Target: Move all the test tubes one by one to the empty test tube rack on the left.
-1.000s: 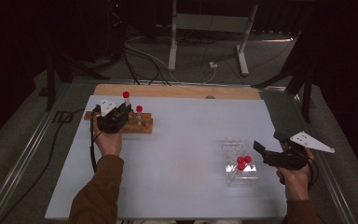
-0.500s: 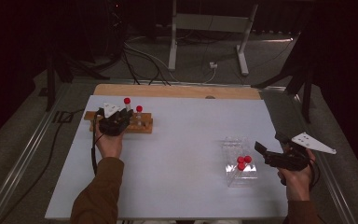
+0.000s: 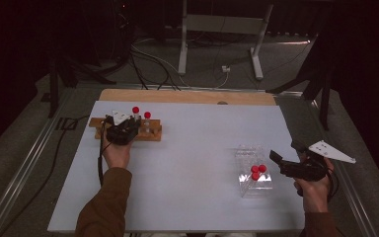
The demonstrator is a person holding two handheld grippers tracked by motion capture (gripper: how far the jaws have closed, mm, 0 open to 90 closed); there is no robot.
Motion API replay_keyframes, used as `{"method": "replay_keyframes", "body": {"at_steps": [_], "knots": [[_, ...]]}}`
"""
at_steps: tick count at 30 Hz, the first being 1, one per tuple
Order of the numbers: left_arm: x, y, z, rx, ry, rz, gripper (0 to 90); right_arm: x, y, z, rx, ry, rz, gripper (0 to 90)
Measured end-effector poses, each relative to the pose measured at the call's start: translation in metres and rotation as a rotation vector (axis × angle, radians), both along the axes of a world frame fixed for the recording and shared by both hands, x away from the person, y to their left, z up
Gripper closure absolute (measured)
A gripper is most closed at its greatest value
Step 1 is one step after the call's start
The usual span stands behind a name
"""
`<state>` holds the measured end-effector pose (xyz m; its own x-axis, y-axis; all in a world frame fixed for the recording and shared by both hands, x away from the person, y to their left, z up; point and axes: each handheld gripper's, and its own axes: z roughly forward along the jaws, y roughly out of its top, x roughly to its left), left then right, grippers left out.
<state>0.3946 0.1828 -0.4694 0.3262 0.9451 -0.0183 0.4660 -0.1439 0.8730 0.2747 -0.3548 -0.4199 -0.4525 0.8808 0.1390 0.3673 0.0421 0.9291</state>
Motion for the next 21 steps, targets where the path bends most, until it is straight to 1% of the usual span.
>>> {"method": "replay_keyframes", "body": {"at_steps": [3, 6, 8, 10, 11, 12, 14, 16, 18, 21], "knots": [[0.0000, 0.0002, 0.0000, -0.004, 0.001, -0.001, 74.9, -0.0002, 0.0000, 0.0000, 0.000, -0.001, 0.000, 2.0], [-0.0003, 0.0008, -0.0001, -0.018, 0.004, -0.008, 67.3, -0.0003, -0.0001, 0.0002, 0.000, -0.003, 0.001, 2.0], [-0.0013, 0.0010, 0.0002, -0.014, 0.001, -0.010, 61.1, -0.0006, -0.0003, 0.0003, 0.000, -0.003, 0.001, 2.0], [-0.0023, 0.0026, 0.0007, -0.030, 0.000, -0.017, 54.4, -0.0010, -0.0006, 0.0005, 0.005, -0.003, 0.001, 2.0], [-0.0031, 0.0035, 0.0012, -0.029, -0.004, -0.013, 51.9, -0.0011, -0.0007, 0.0005, 0.004, -0.005, 0.002, 2.0], [-0.0038, 0.0048, 0.0017, -0.039, -0.004, -0.013, 48.4, -0.0012, -0.0006, 0.0005, 0.004, -0.005, 0.001, 2.0], [-0.0052, 0.0069, 0.0030, -0.048, -0.006, -0.018, 43.9, -0.0018, -0.0003, 0.0005, 0.005, -0.005, 0.004, 2.0], [-0.0065, 0.0090, 0.0045, -0.053, -0.007, -0.026, 41.8, -0.0020, 0.0001, 0.0006, 0.003, -0.005, 0.005, 2.0], [-0.0075, 0.0089, 0.0058, -0.031, -0.010, -0.014, 36.3, -0.0023, 0.0005, 0.0008, 0.003, -0.006, 0.007, 2.0], [-0.0082, 0.0100, 0.0065, -0.035, -0.008, -0.005, 33.5, -0.0030, 0.0006, 0.0014, 0.005, -0.009, 0.008, 2.0]]}}
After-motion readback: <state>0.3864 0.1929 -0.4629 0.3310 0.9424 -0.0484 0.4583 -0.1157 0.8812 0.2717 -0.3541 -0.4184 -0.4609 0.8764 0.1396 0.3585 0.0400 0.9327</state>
